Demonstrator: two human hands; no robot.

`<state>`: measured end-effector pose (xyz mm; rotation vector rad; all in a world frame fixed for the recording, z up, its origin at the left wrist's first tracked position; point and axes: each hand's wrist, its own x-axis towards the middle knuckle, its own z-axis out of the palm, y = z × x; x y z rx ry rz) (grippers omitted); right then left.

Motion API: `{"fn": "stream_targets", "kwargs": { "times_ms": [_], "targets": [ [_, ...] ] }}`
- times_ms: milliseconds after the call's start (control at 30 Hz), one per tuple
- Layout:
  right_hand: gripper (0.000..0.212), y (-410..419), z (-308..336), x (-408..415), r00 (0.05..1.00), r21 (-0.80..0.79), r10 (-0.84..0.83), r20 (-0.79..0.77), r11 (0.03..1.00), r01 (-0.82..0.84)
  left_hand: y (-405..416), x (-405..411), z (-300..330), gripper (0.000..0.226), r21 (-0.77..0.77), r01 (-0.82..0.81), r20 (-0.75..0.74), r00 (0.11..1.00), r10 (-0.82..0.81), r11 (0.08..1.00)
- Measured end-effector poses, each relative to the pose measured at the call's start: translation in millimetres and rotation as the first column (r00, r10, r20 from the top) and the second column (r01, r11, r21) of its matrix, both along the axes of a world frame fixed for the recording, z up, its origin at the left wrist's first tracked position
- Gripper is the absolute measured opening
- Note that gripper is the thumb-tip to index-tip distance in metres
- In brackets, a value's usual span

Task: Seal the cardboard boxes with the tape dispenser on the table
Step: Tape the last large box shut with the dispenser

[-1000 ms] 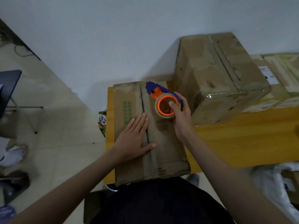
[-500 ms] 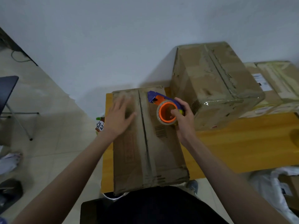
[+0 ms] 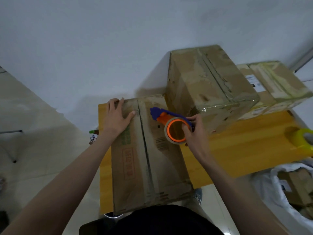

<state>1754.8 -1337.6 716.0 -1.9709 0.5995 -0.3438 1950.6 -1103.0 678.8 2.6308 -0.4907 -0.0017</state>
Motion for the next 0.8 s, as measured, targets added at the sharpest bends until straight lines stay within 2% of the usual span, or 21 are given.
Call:
{"fn": "stream_targets", "kwargs": {
  "times_ms": [100, 333, 467, 600, 800],
  "targets": [
    [0.024, -4, 11, 11, 0.998, -0.014, 0.06, -0.015, 0.998, -0.06, -8, -3, -1, 0.073, -0.009, 0.035, 0.021, 0.999, -0.035, 0.999],
    [0.059, -16, 23, 46, 0.979, -0.059, 0.195, 0.053, 0.98, -0.192, -3, 0, -9, 0.076, 0.018, 0.091, 0.017, 0.996, -0.092, 0.996],
    [0.069, -18, 20, 43, 0.964, -0.099, 0.265, 0.026, 0.96, -0.261, 0, 8, -10, 0.078, 0.041, 0.197, 0.058, 0.978, -0.199, 0.98],
    [0.07, -21, 11, 27, 0.956, -0.049, 0.29, -0.039, 0.955, -0.292, -1, 19, -5, 0.077, 0.08, 0.303, 0.082, 0.947, -0.309, 0.95],
    [0.041, -18, 12, 3, 0.979, 0.09, 0.203, -0.023, 0.976, -0.2, -30, 39, 2, 0.072, 0.11, 0.505, 0.059, 0.857, -0.512, 0.856]
  ]
}}
